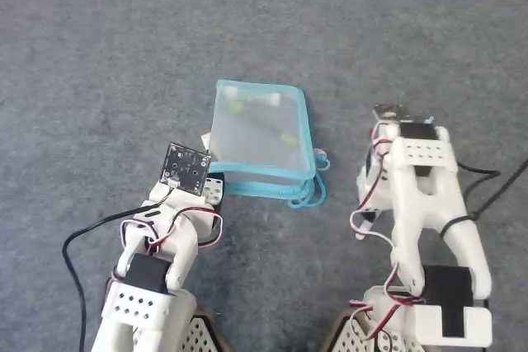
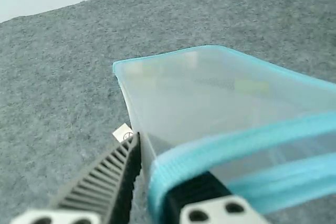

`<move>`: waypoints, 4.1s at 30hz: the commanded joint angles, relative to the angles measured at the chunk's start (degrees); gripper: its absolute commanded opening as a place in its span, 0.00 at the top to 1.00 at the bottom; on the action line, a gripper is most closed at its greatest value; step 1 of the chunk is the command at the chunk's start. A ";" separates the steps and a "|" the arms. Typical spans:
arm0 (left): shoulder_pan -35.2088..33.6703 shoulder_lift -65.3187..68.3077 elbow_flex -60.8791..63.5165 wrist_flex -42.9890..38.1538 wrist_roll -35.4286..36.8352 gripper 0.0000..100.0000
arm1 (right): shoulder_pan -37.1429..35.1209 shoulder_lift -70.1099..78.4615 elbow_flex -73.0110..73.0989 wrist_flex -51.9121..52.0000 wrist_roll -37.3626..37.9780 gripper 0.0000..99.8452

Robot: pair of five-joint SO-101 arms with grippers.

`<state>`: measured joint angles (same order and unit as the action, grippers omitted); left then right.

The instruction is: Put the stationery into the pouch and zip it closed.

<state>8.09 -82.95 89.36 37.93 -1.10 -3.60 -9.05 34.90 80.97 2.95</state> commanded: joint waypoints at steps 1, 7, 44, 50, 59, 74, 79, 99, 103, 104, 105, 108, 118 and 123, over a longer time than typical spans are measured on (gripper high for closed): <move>0.62 0.26 -1.45 -0.09 -0.53 0.99 | -3.65 1.10 0.70 -4.18 -1.05 0.79; 0.62 0.26 -1.45 -0.09 -0.53 0.99 | -2.95 11.03 0.70 -9.19 -3.43 0.80; 0.62 0.09 -1.45 -0.26 -0.53 0.99 | -26.86 -31.78 -21.80 22.20 17.67 0.99; -0.44 0.00 -1.54 -0.44 -0.26 0.99 | -34.24 -28.79 -15.91 22.20 18.29 0.99; -7.65 0.35 -2.33 -3.87 1.76 0.99 | -35.74 -32.57 -2.90 22.20 22.68 0.99; -3.78 0.35 -2.07 -2.20 1.49 0.99 | -25.45 -12.44 -19.96 22.02 17.93 0.99; -3.52 0.35 -1.98 -2.11 0.00 0.99 | -25.54 0.92 -31.38 22.11 11.87 0.99; 0.53 0.35 -0.31 -2.20 -1.76 0.99 | -32.48 11.38 -52.84 20.88 4.31 0.82; 0.53 0.35 -0.31 -2.20 -1.76 0.99 | -32.75 11.30 -52.92 17.63 4.75 0.73; 0.53 0.35 -0.31 -2.20 -1.76 0.99 | -32.75 10.95 -53.27 17.10 4.75 0.73; 0.53 0.35 -0.22 -2.20 -1.76 0.99 | -32.57 10.33 -53.54 16.57 4.75 0.73; 0.35 0.35 -0.22 -2.20 -1.76 0.99 | -32.31 6.46 -55.12 16.31 4.66 0.73; 0.26 0.35 -0.22 -2.20 -1.76 0.99 | -14.99 -10.15 -50.11 16.13 4.40 0.73; 0.35 0.35 -0.22 -2.20 -1.76 0.99 | -2.59 -5.49 -38.77 6.29 4.31 0.73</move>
<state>7.74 -82.95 90.51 36.18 -2.51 -11.60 -15.74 -8.79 93.71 7.96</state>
